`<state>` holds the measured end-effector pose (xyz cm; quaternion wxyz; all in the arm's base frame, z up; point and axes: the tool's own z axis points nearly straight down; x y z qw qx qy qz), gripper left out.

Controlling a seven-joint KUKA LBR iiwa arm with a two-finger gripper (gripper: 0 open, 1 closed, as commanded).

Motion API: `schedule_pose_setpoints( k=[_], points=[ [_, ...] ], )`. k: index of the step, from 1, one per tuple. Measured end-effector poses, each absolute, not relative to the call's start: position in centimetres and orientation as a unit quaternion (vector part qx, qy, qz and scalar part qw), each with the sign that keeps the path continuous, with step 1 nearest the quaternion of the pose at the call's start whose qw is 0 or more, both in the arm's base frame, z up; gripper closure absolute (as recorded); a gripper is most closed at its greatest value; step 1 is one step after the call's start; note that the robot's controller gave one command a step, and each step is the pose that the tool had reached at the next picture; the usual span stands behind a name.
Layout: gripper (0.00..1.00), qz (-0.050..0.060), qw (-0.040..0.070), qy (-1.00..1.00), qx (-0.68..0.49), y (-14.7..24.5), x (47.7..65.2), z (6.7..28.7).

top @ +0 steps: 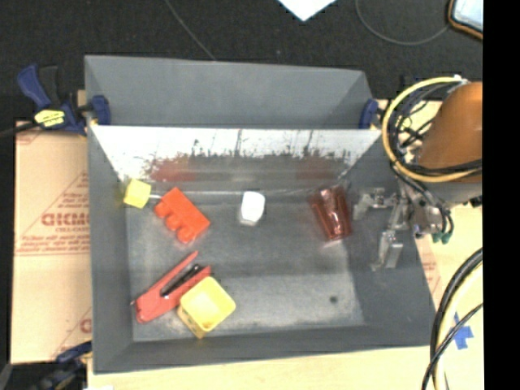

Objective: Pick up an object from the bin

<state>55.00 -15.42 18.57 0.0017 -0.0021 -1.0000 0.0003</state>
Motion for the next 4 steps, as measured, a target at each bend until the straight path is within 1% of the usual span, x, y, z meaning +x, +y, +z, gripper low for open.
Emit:
schedule_pose_setpoints(
  k=[1,2,3,4],
  points=[
    [0.00,0.001,-0.002,-1.000,0.000,-15.3,55.2,19.0],
    [0.00,0.003,-0.011,-0.999,-0.038,-14.8,62.8,11.4],
    [0.00,0.003,-0.011,-0.996,-0.091,-14.5,64.7,14.4],
    [0.00,0.005,-0.013,-0.996,-0.083,-15.7,64.2,12.4]
  ],
)
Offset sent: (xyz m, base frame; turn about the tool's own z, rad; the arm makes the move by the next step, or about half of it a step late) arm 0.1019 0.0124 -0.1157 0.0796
